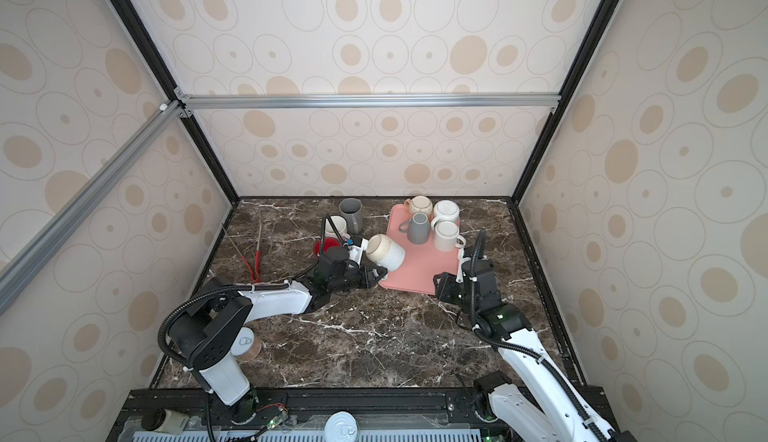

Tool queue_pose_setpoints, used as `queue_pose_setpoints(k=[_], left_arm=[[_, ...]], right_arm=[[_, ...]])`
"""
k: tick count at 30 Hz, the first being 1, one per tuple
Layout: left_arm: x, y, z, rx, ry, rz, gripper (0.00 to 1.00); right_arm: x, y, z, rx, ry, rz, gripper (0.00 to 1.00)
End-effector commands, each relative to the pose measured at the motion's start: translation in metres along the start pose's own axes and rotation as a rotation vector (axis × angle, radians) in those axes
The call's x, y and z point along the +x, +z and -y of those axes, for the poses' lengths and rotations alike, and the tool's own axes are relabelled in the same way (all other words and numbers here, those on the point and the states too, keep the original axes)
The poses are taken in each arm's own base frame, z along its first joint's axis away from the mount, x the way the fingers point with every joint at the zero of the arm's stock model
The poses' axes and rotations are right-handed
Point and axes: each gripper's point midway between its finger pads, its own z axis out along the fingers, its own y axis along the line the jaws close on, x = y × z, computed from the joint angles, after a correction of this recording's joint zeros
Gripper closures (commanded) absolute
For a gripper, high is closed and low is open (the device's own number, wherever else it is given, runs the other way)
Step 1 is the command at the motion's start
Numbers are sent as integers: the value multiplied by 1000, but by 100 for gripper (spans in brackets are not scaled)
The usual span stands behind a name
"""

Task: Turn the mug right side up
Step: 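Raise the cream speckled mug toward the right gripper with the left gripper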

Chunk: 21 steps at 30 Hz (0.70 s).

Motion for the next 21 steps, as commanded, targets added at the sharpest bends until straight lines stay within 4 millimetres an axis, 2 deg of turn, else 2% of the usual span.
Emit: queue_pose_setpoints(k=[1,8,11,13,18,21], left_arm=[[-76,-33,79,236,108,232,100],[-109,-80,121,440,153,316,100],[-113,-87,127,472,174,304,100],[-110,-73,111,378,174,261,100],[-83,-28,50,56,239,117,100],[-60,-2,35,-36,306,24,100]], right_arm=[[-8,1,-21,-110,37,10,54],[-27,-8,-92,-505,44,38,56],[-33,-6,-107,-590,69,37,56],[-31,2,-101,-546,87,17,56],[-11,24,-61,-329,160,-48,57],[4,32,-40,-243,209,-71,57]])
